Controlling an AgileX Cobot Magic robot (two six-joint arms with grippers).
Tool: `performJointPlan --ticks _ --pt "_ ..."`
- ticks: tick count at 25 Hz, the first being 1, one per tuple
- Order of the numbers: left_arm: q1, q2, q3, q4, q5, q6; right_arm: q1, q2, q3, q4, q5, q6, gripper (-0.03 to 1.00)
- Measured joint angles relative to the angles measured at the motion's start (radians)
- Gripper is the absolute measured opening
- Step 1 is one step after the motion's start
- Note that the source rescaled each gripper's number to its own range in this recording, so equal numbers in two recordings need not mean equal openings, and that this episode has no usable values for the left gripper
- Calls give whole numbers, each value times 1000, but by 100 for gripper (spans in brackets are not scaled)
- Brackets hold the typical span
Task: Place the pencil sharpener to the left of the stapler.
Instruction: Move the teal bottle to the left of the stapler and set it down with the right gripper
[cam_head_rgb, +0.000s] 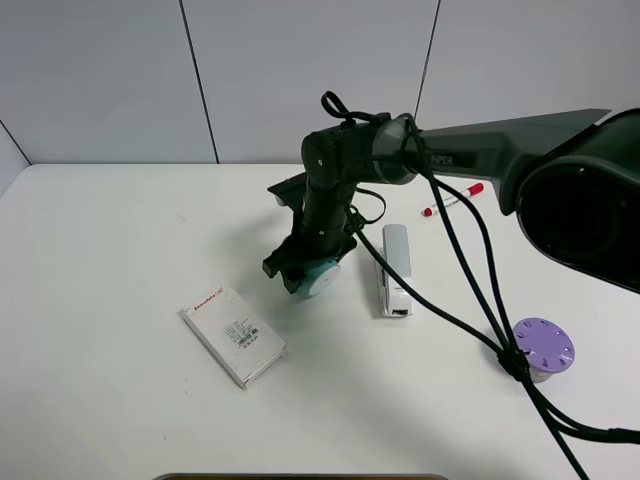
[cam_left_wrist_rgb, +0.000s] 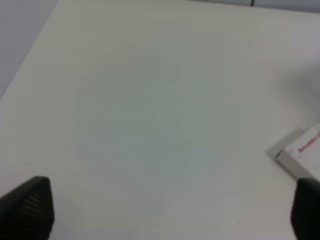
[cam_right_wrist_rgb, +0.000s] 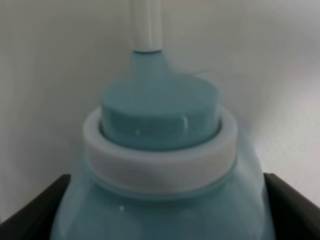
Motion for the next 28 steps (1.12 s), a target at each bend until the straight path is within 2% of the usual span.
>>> performJointPlan --ticks 15,16,17,19,21,23,28 --pt "0 0 0 0 0 0 0 18 -11 0 -17 22 0" --pt "0 0 0 0 0 0 0 18 -11 0 -19 28 5" --pt "0 0 0 0 0 0 0 22 -11 0 -32 35 15" --pt "0 0 0 0 0 0 0 32 -11 0 -49 39 47" --pt "0 0 0 0 0 0 0 32 -11 -3 -51 42 64" --pt "0 0 0 0 0 0 0 32 -11 -4 -52 42 70" --pt "0 0 0 0 0 0 0 33 -33 -7 -34 42 72"
